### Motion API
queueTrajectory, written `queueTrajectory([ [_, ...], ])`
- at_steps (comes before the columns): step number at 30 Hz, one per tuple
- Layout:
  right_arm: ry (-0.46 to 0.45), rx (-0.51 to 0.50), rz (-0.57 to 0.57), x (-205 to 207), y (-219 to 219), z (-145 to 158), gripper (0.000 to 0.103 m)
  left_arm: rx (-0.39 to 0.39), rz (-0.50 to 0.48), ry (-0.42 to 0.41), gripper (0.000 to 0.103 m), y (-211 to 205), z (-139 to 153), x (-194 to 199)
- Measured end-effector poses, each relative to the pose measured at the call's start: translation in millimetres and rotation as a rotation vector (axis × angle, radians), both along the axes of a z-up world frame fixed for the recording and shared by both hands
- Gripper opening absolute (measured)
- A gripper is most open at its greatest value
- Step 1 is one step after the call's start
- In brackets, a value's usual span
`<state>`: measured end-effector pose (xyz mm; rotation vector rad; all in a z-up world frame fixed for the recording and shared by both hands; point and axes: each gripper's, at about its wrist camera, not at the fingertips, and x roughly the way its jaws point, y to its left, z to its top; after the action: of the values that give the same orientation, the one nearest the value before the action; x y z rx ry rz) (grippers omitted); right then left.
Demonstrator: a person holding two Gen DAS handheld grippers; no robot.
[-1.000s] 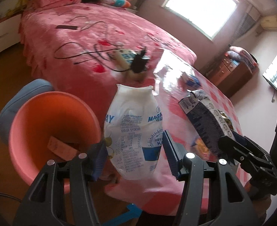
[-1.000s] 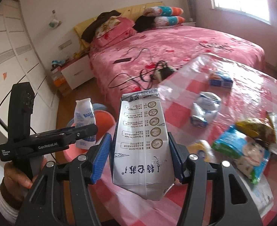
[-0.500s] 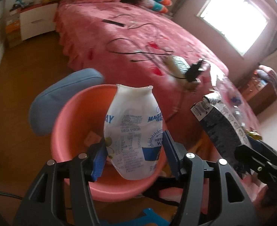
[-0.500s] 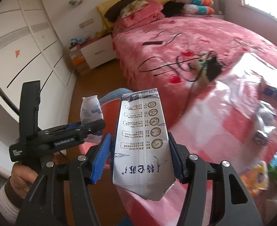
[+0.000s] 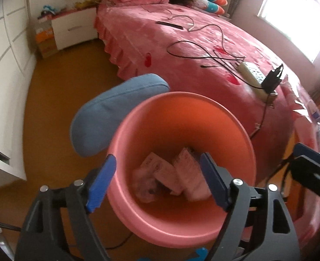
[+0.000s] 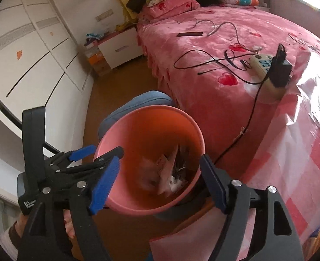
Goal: Collect trash
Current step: 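Open both grippers over the pink bucket to drop the bottle and carton, then move both tools back over the table toward the remaining wrappers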
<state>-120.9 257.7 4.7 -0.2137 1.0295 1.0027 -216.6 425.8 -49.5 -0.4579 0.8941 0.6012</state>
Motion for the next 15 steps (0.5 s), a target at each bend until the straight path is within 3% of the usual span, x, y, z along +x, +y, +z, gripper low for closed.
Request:
queueTrajectory([
  [4, -0.039, 0.006, -0.038, 0, -16, 8, 0.083, 0.054, 0.003, 0.014, 0.082, -6, 6, 1],
  [15, -0.149, 0.000, -0.109, -11, -65, 30, 0.084, 0.171, -0.057, 0.018, 0.085, -44, 36, 9],
])
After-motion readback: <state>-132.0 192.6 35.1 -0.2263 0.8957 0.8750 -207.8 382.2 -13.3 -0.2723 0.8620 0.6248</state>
